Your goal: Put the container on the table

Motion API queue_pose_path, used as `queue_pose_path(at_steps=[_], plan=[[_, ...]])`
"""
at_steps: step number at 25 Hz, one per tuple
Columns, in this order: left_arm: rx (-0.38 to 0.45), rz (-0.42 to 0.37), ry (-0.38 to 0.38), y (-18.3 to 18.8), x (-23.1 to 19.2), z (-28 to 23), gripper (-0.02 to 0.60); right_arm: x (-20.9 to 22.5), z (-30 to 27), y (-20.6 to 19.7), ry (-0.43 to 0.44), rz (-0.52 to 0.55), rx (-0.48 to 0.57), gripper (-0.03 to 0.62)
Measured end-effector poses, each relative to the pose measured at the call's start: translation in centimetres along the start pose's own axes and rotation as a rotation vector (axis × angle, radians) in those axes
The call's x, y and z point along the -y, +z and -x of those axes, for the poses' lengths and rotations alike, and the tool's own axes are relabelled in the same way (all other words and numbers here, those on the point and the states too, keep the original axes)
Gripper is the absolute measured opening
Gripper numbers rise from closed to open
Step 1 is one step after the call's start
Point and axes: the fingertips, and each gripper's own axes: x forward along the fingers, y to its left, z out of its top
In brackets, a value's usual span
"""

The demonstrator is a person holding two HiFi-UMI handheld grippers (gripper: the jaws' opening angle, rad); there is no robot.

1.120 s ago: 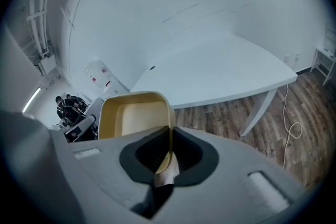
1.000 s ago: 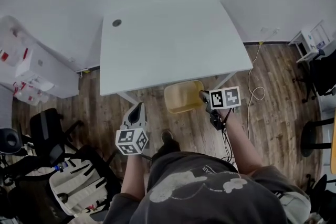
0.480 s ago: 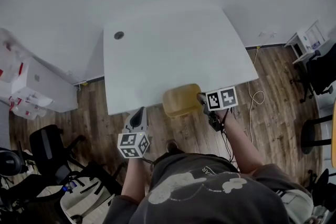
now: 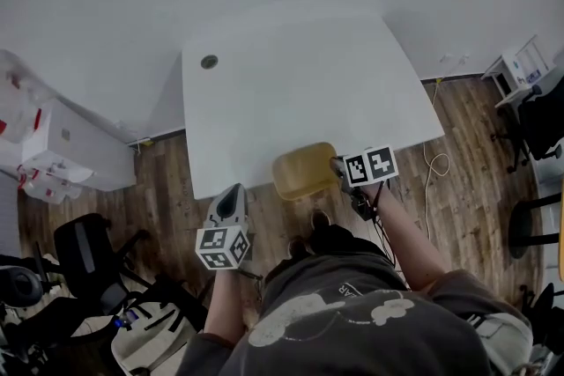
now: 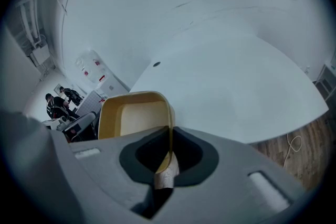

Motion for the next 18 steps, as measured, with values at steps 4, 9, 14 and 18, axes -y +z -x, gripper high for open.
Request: queue_pose_path(at_steps=[4,9,14,18], plan=[[0.012,0.007,0.030,0.3,-0.7,0.4,0.000,-0.3,-1.3,1.3,0.010,0.016,-0.012,0.012],[0.013,0.010,0.089,1.2,-2.9,0.1,0.000,-0.8,-4.1,5.0,0.037,0.022,-0.009,0.012],[0.011,0.017,0.138,2.8,-5.7,-2.2,0.000,-0.8,-8.1,9.4,0.059,0.028,-0.026,0.012],[0.012,0.013,0.164,4.4,-7.9,-5.0,0.001,-1.1,-11.4,13.0,0.076,0.030,-0.043,0.012]])
